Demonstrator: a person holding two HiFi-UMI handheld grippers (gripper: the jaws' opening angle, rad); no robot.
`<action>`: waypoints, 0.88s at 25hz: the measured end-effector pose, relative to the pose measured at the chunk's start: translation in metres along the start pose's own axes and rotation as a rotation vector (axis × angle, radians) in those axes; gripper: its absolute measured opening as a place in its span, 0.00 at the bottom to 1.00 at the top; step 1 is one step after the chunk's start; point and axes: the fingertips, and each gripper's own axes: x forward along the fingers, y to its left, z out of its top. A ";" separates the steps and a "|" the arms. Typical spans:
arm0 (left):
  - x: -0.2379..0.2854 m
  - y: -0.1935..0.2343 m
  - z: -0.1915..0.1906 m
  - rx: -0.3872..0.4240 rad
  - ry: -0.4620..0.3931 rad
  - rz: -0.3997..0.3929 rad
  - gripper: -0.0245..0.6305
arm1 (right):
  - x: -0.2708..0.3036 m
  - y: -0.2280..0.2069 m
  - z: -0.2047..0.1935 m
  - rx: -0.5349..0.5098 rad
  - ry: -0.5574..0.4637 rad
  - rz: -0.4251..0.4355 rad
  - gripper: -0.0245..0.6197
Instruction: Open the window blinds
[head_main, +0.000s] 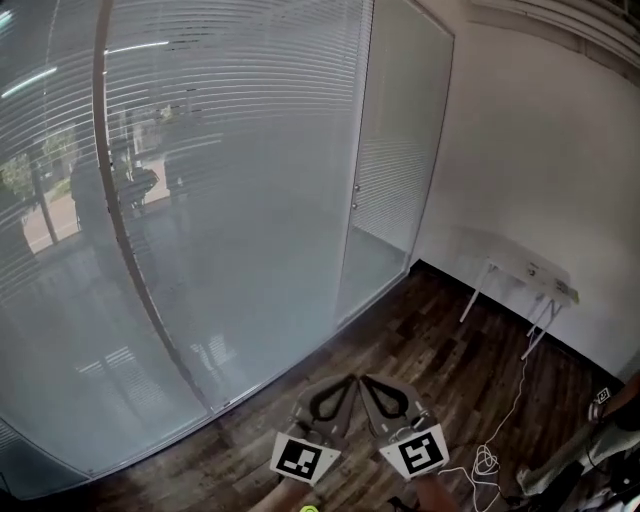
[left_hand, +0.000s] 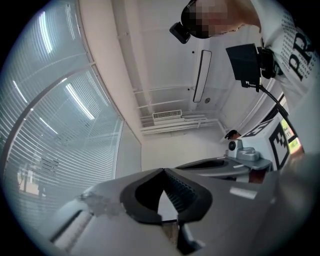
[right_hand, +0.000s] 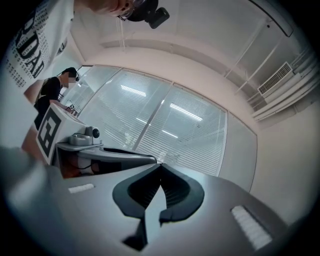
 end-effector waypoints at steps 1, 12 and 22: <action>0.006 0.004 -0.002 -0.001 -0.005 0.000 0.03 | 0.005 -0.005 -0.003 0.001 -0.002 -0.002 0.04; 0.061 0.021 -0.036 -0.003 0.042 -0.004 0.03 | 0.030 -0.059 -0.045 0.022 0.063 -0.002 0.05; 0.131 0.053 -0.081 -0.013 0.061 0.029 0.03 | 0.073 -0.124 -0.092 0.029 0.076 0.018 0.04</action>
